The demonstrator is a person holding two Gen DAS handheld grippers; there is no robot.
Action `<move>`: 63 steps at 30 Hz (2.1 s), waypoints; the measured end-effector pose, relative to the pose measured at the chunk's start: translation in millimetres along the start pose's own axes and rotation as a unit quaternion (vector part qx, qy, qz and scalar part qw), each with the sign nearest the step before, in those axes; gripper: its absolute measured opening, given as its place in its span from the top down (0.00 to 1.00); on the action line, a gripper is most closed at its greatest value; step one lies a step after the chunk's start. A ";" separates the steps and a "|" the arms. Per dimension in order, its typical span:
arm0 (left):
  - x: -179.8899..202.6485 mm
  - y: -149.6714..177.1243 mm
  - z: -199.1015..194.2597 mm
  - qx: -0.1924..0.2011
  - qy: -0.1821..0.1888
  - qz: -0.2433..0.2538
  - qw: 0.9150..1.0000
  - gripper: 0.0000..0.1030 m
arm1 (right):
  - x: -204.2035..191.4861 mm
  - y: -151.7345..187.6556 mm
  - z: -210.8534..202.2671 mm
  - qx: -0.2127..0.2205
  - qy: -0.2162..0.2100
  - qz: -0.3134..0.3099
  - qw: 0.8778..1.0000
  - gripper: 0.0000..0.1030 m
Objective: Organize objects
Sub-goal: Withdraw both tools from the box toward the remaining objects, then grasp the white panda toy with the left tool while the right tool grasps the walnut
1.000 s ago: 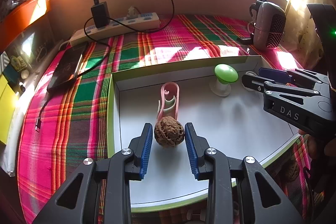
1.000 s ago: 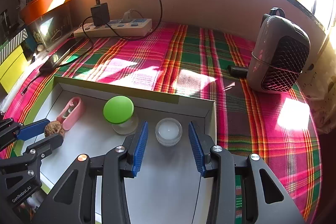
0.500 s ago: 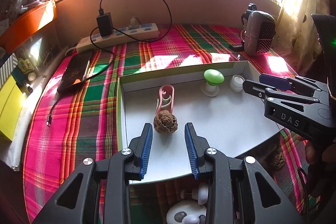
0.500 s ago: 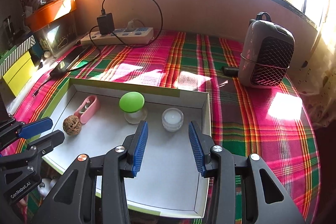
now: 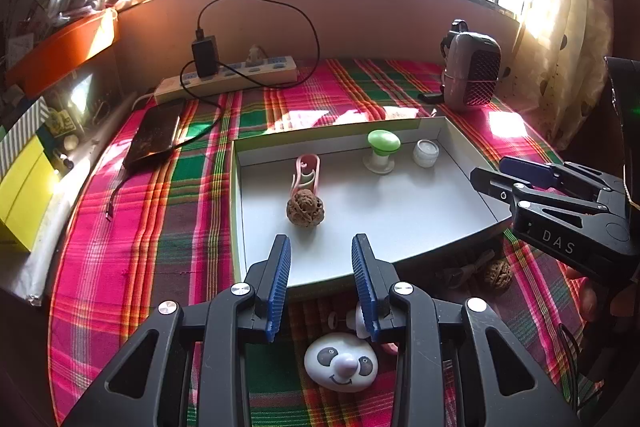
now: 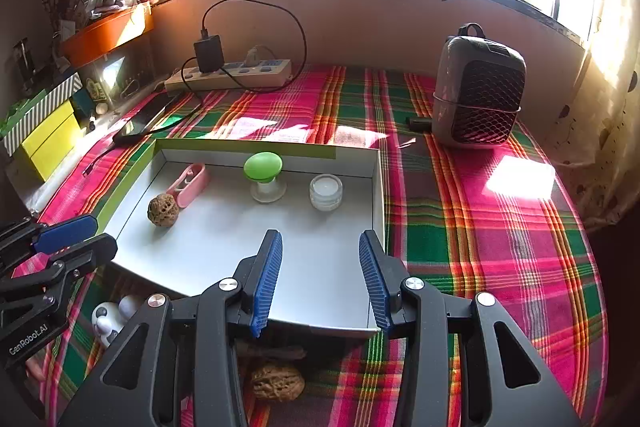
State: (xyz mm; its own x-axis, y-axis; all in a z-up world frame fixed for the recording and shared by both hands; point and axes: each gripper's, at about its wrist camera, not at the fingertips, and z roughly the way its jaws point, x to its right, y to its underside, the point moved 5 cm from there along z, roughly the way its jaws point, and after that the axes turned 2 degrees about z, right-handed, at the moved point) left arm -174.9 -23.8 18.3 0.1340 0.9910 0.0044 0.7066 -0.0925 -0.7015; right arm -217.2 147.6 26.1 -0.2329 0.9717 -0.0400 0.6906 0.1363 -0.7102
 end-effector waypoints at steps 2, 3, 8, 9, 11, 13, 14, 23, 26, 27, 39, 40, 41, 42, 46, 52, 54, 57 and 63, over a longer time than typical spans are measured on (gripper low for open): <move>-1.7 4.0 -2.7 -0.001 0.000 -0.003 1.000 0.71 | 1.7 4.7 -4.7 0.001 0.000 0.004 1.000 0.60; -2.5 5.6 -4.1 0.000 0.000 -0.004 1.000 0.71 | 2.4 6.9 -6.7 0.001 0.000 0.006 1.000 0.60; -9.4 15.8 -12.3 0.004 0.010 -0.020 1.000 0.71 | 6.0 17.4 -19.0 0.005 -0.001 0.010 1.000 0.59; -11.6 18.4 -12.9 0.002 0.011 -0.026 1.000 0.71 | 6.3 19.9 -21.2 0.005 -0.001 0.011 1.000 0.59; -15.6 23.2 -13.2 -0.003 0.011 -0.035 0.999 0.71 | 6.1 25.8 -24.0 0.003 -0.001 0.011 1.000 0.59; -19.1 27.1 -16.0 -0.002 0.009 -0.039 0.999 0.71 | 5.4 32.8 -25.2 -0.001 -0.002 0.011 1.000 0.59; -20.7 29.5 -17.8 -0.001 0.011 -0.041 0.999 0.71 | 5.2 36.0 -25.6 -0.003 -0.002 0.012 1.000 0.59; -26.1 51.3 -21.1 -0.015 0.046 -0.062 0.997 0.68 | 1.0 57.5 -32.8 -0.011 -0.013 0.009 1.000 0.59; -24.7 55.7 -21.9 -0.018 0.062 -0.069 0.996 0.67 | 0.8 62.5 -35.1 -0.013 -0.015 0.010 1.000 0.54; -24.0 56.4 -22.5 -0.018 0.067 -0.072 0.995 0.67 | 0.5 63.3 -35.7 -0.013 -0.016 0.010 1.000 0.49; -8.0 63.1 -10.9 -0.044 0.094 -0.071 0.992 0.66 | -8.2 77.0 -28.5 -0.034 -0.021 0.005 0.999 0.48; -7.3 63.3 -9.2 -0.047 0.094 -0.071 0.992 0.66 | -8.7 77.4 -27.5 -0.035 -0.020 0.004 0.999 0.48; -6.6 63.8 -7.3 -0.050 0.094 -0.071 0.992 0.66 | -9.4 77.8 -26.0 -0.037 -0.020 0.004 0.999 0.48; -7.0 64.4 -5.9 -0.052 0.093 -0.074 0.991 0.66 | -10.3 78.4 -24.6 -0.039 -0.020 0.002 0.999 0.48; -6.1 65.6 -1.2 -0.059 0.095 -0.078 0.991 0.66 | -13.0 79.0 -19.4 -0.045 -0.017 -0.005 0.999 0.48; -4.1 64.8 3.7 -0.064 0.096 -0.074 0.991 0.66 | -12.9 77.2 -12.9 -0.052 -0.015 -0.004 0.999 0.48; -4.3 64.2 4.4 -0.064 0.095 -0.075 0.991 0.66 | -12.8 76.6 -11.2 -0.054 -0.011 -0.006 0.998 0.48; -4.0 63.2 4.8 -0.063 0.095 -0.074 0.991 0.66 | -12.9 76.8 -9.0 -0.059 -0.014 -0.007 0.998 0.48; -4.5 61.1 6.6 -0.065 0.089 -0.075 0.991 0.66 | -13.0 75.3 -6.4 -0.060 -0.010 -0.009 0.998 0.48</move>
State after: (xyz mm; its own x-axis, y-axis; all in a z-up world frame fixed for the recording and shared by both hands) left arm -136.9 -33.2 -29.2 0.1331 0.9624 0.2366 0.8094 0.0322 -0.5863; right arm -157.8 146.5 -22.4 -0.2582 0.9652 -0.0424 0.7634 0.1769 -0.6213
